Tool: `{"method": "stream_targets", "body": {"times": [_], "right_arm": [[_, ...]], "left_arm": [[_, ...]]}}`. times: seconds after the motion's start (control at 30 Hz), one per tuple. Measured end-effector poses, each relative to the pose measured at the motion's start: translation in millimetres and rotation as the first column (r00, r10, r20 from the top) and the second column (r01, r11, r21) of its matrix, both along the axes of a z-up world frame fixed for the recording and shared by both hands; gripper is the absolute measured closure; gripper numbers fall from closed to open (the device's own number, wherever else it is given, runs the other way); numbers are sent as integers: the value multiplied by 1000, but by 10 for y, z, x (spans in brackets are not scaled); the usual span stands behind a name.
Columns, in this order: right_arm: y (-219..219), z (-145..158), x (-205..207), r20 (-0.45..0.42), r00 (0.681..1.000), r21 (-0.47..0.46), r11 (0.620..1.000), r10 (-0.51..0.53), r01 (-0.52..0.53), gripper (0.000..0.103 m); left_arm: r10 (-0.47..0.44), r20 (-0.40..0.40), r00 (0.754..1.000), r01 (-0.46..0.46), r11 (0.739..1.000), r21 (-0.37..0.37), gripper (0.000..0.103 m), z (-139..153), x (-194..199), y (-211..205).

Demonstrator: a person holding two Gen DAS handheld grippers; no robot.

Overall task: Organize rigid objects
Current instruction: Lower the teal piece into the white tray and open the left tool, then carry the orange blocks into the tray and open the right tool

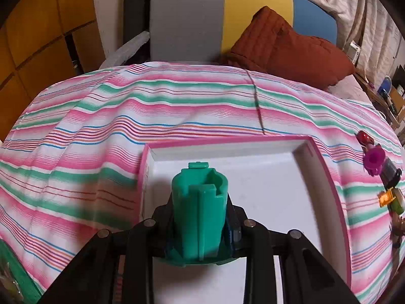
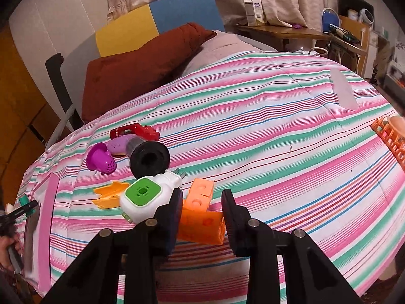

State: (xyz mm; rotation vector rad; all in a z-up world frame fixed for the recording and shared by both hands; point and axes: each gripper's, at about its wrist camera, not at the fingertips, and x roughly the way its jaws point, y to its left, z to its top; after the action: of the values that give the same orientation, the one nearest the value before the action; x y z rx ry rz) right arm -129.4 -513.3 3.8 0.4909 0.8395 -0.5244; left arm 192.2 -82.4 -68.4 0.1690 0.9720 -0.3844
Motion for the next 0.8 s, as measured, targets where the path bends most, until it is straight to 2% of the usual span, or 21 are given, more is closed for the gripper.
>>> {"method": "stream_targets", "body": {"times": [0.13,0.2,0.3,0.43,0.53,0.63,0.8], "right_arm": [[2,-1,0,0,1000,-3,1000,3,-3,71],[5,-2,4,1,1000,-5,1000,3,-3,71],[9,2,1,0,1000,-13,1000,0,0,71],[17,25,-8,7,1000,-22,1000,-4,4,71],[32,54,-19,15,1000,-34,999,1,0,71],[76,85,-10,20,1000,-53,999,12,-11,71],[217,125,20,40,998,-76,996,50,-47,71]], "left_arm": [[19,-17,1000,-19,1000,0,73,-47,127,44],[22,-30,999,-22,1000,5,67,-63,172,47],[31,2,1000,-31,999,30,61,-1,151,69],[76,30,997,-75,996,-41,60,169,36,245],[147,40,988,-142,983,-113,60,269,-107,442],[191,15,982,-185,966,-182,60,254,-297,607],[164,-14,986,-163,960,-227,60,158,-704,644]]}}
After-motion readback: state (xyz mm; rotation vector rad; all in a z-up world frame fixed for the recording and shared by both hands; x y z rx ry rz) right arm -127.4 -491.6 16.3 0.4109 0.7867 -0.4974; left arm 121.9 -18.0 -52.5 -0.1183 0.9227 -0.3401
